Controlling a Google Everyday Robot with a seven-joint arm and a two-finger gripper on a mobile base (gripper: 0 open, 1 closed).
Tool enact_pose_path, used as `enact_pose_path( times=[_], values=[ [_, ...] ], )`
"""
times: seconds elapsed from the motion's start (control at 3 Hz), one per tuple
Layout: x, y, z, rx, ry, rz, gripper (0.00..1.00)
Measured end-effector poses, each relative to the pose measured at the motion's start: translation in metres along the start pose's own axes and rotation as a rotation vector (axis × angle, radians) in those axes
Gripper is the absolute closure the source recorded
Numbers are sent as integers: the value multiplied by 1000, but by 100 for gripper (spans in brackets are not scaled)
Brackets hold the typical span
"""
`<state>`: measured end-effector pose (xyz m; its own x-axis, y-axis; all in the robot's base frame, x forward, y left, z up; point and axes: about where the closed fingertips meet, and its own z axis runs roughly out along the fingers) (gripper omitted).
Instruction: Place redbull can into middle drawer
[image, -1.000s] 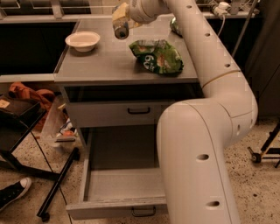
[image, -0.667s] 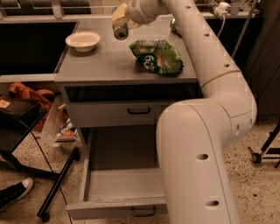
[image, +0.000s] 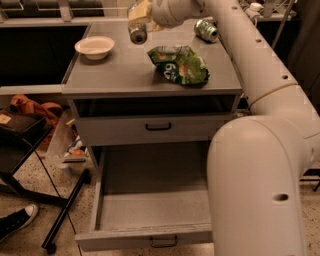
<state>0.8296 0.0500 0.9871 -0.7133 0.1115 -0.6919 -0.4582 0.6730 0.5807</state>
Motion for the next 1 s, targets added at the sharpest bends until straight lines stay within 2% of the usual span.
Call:
enact_pose_path(
  times=[0.33,0.67,1.0],
  values=[
    [-3,42,-56,-53,-73,-4,100],
    [20,74,-100,-64,-94,-8,100],
    [75,66,-120,-27,-33,47,100]
  ],
)
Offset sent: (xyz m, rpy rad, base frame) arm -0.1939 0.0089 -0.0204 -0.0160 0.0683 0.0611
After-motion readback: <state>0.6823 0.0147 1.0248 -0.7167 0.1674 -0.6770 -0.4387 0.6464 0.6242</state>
